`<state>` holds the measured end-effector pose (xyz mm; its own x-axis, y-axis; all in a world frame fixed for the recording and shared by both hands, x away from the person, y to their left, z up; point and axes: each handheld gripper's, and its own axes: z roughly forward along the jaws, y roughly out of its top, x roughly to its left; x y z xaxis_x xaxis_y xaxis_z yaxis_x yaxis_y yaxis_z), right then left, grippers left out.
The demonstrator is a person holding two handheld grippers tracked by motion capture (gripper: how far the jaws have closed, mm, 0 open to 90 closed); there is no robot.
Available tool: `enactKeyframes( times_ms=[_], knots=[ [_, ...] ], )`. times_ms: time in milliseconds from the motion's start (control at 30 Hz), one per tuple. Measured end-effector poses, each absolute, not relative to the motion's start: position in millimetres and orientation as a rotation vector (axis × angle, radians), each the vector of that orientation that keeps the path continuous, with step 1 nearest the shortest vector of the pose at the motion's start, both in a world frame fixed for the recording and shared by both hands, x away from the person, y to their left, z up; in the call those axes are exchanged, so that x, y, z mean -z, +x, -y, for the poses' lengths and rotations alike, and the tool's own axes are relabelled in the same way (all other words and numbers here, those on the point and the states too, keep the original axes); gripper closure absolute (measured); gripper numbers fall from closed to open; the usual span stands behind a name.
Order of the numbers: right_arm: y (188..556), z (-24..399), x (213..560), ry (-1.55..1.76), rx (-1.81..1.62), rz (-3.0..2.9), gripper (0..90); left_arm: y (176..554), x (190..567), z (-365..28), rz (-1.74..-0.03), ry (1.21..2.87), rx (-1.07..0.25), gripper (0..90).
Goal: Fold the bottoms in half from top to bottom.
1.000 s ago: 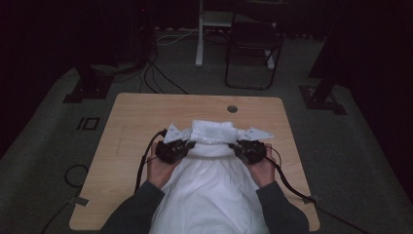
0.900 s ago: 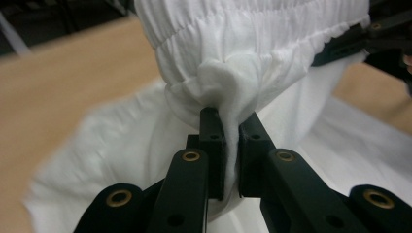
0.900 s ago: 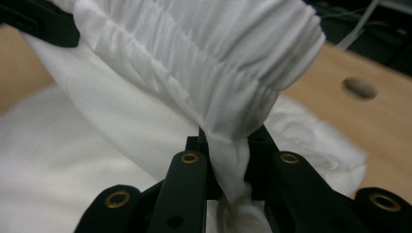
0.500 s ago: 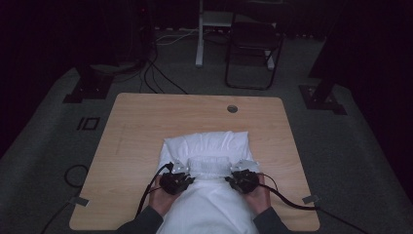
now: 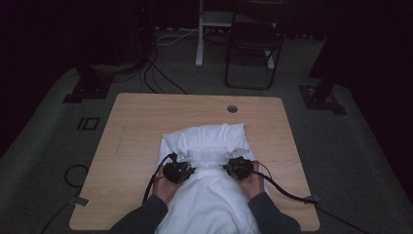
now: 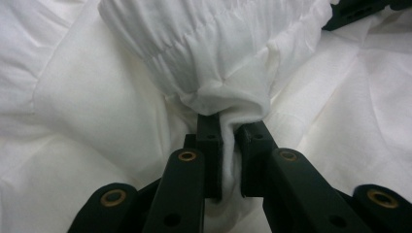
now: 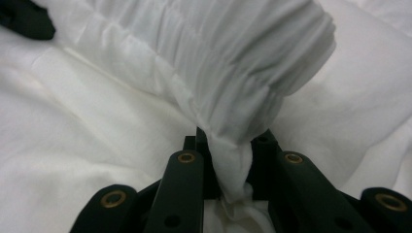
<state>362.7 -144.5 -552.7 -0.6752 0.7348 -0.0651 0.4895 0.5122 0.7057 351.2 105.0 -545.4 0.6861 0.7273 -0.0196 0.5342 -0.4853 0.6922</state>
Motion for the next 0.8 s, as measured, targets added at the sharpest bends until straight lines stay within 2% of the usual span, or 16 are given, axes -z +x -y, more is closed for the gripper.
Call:
enactKeyframes(
  times_ms=[300, 500, 800],
  knots=[
    [413.9, 134.7, 549.1, 1.123, -0.928, -2.353, 79.5, 412.8, 541.2, -102.6, -0.947, 2.259, -0.464, 82.0],
    [447.6, 133.2, 547.2, 1.204, -0.929, -2.322, 78.4, 455.4, 539.6, -102.8, -0.982, 2.239, -0.456, 81.8],
    [473.5, 132.6, 547.1, 1.312, -0.948, -2.265, 77.5, 471.9, 541.3, -101.0, -1.094, 2.153, -0.437, 81.9]
  ],
)
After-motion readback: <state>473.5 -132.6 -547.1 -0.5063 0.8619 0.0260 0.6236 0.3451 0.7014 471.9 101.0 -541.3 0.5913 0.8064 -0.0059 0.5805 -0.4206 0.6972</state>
